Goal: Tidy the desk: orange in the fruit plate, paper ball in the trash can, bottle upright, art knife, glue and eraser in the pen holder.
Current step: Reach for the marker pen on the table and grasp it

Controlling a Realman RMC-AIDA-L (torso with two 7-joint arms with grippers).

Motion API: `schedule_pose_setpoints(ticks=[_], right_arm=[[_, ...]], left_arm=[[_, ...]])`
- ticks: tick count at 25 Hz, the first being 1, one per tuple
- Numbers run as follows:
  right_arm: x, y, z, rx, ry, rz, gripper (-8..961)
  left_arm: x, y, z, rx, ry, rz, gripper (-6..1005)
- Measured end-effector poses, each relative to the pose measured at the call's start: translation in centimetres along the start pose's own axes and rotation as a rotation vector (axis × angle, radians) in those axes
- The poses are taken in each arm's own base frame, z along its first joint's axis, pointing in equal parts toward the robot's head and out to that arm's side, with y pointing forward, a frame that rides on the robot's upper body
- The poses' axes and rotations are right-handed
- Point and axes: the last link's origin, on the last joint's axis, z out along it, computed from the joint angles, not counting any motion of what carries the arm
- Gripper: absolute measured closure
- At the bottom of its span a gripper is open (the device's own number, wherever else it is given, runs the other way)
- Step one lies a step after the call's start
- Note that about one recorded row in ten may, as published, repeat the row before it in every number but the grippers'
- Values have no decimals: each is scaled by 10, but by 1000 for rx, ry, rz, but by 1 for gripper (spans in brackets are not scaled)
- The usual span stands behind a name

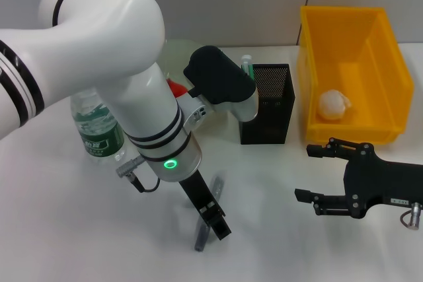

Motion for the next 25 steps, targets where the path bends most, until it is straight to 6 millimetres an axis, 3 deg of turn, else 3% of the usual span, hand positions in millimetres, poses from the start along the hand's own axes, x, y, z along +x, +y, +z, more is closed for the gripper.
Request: schedule_pose_setpoints(ticks=[8,25], right_arm=[[-1,0,0,-1,-3,-2,137],[-3,-2,1,-1,-7,-6,137]], left_arm=[[1,0,0,2,2,4,234],[2,-1,0,7,7,22,439]])
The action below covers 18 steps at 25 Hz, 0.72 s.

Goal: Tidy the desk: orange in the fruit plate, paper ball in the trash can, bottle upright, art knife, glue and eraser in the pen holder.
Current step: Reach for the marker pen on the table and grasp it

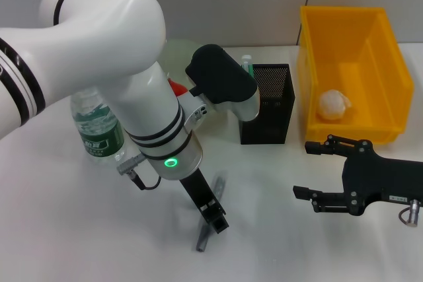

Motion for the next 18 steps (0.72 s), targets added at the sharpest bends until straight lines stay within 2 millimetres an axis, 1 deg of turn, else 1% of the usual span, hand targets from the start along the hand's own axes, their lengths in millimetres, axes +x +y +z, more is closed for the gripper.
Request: schedule_pose_setpoints(ticks=[18], right_arm=[[-1,-1,1,2,1,-5,137]], left_arm=[[1,-2,-2,4,5,-34,430]])
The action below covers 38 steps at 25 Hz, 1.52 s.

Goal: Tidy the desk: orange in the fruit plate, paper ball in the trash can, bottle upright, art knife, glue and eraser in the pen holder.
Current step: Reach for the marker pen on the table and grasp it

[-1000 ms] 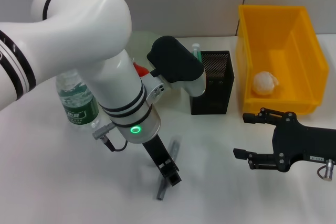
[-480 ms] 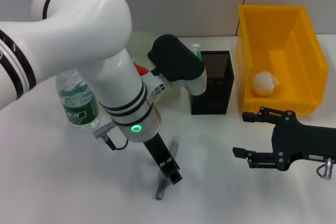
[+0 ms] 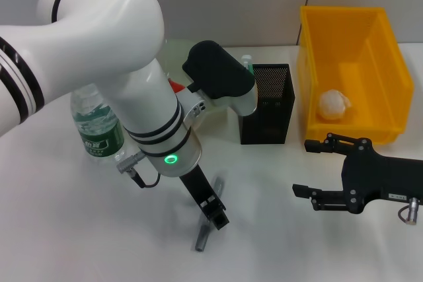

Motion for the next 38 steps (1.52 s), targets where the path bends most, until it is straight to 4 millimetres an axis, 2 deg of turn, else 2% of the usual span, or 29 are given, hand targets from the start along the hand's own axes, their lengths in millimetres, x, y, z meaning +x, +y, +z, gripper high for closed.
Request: schedule_pose_setpoints(ticks=[10,38], right_arm=[[-2,-2,1,-2,-2,-7,137],[-5,-4,5,-6,-6,-23,136]], left_arm=[[-3,-2,2,3,-7,-22,369],[-3,-2,6,5,2,-8,372]])
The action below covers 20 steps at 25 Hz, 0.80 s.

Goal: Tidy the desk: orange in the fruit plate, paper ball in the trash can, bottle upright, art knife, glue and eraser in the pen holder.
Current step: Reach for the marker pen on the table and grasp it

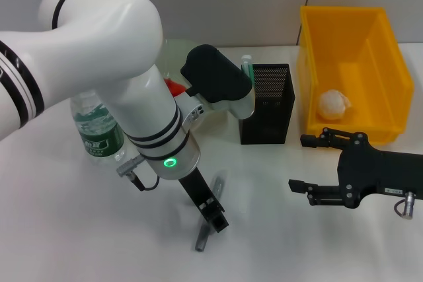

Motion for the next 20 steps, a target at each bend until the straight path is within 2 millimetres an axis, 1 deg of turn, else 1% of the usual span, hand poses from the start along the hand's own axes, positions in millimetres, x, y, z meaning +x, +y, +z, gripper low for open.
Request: schedule_pose_setpoints(ticks=[20], right_arm=[[-2,-2,2,5,-10,-2,136]], left_arm=[[0,1,1,13,-5,30,375]])
